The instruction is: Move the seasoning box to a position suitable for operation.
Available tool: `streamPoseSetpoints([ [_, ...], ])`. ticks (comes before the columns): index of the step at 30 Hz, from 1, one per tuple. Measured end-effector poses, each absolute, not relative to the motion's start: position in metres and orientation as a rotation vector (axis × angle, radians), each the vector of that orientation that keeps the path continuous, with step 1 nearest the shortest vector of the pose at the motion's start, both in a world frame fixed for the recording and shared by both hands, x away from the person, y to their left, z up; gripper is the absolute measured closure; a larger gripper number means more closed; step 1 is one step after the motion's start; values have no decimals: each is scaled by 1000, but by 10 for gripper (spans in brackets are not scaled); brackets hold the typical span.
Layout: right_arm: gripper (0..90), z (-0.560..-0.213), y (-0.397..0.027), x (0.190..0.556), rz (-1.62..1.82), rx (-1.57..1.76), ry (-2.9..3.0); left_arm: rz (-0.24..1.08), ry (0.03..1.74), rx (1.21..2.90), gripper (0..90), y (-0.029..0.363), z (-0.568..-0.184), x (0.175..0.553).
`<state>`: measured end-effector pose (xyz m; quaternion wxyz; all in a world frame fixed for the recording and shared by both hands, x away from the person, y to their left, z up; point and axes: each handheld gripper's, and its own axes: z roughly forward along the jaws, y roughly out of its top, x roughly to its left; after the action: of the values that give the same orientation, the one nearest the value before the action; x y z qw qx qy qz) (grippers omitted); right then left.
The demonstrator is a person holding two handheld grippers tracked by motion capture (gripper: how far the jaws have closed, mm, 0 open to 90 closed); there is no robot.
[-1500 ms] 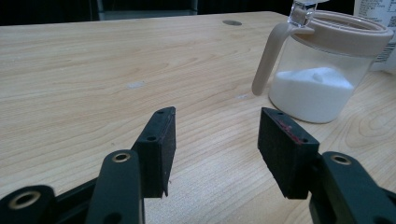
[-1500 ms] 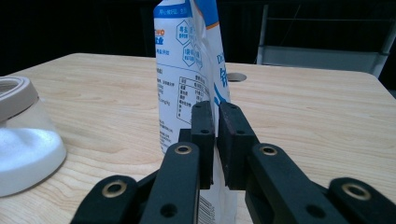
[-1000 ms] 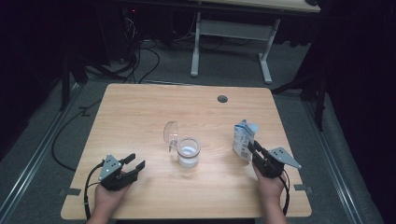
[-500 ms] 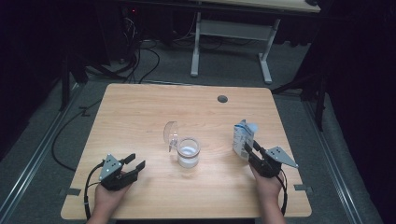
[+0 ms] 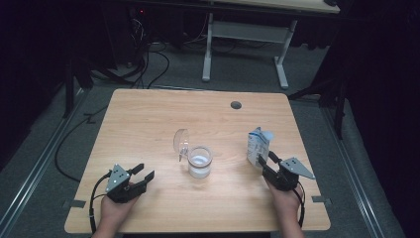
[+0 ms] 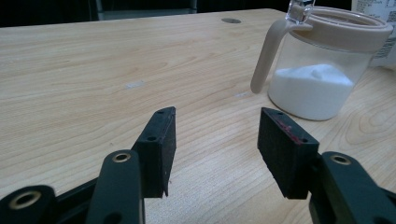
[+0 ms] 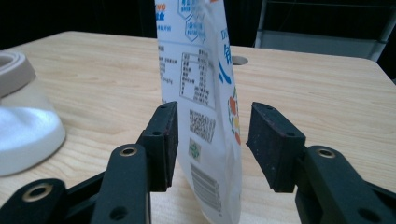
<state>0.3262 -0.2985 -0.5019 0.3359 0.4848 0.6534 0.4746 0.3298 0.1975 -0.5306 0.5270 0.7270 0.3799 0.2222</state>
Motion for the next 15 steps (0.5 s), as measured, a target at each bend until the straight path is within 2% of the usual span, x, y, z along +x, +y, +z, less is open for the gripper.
streamPoseSetpoints([
  [15,551,-507,-297,304,1161,1302,1698,561,875,1797,487,190,-531,328],
])
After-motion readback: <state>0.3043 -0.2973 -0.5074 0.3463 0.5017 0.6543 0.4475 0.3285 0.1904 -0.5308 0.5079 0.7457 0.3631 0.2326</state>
